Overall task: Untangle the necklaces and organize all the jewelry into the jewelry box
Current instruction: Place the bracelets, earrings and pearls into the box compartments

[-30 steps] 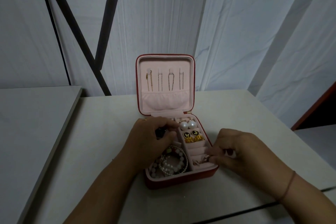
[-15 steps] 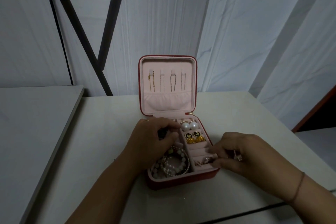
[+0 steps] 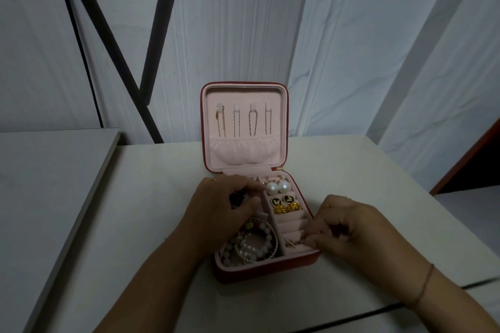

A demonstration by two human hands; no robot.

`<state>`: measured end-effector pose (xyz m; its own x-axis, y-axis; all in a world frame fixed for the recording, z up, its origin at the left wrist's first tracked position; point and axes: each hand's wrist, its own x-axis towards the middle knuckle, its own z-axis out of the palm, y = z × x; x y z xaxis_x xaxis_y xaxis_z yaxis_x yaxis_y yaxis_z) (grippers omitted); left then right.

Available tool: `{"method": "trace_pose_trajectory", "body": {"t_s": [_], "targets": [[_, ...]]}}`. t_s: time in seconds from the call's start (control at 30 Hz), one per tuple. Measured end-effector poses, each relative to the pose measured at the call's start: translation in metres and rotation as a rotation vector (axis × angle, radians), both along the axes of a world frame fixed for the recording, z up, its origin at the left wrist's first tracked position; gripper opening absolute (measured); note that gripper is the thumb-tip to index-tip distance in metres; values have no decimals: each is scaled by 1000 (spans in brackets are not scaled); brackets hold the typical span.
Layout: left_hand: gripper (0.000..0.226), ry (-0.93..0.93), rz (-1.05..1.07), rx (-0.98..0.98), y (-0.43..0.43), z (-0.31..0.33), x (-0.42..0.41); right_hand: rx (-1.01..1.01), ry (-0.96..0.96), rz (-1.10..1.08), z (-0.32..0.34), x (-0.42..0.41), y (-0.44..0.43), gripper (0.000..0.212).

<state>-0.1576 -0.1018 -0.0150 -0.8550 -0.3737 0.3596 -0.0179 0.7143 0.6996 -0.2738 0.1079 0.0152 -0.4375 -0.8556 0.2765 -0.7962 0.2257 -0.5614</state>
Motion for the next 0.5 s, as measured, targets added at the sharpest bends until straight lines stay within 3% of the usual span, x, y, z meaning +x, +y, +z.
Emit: {"method": "trace_pose_trajectory", "body": {"t_s": [0.1,0.2,0.33,0.5], "targets": [[23,2,-2,-1,-1,0,1,-181,-57,-264,5,-28,13,13],[24,11,-6,-7,-2,-2,0,-130,-3,-456,-1,-65,24,29],[24,16,-7,2,-2,-2,0,-18,9,-403,-16,-72,19,21],[23,13,1,2,-1,-1,0,62,71,-382,-28,-79,14,27]]}}
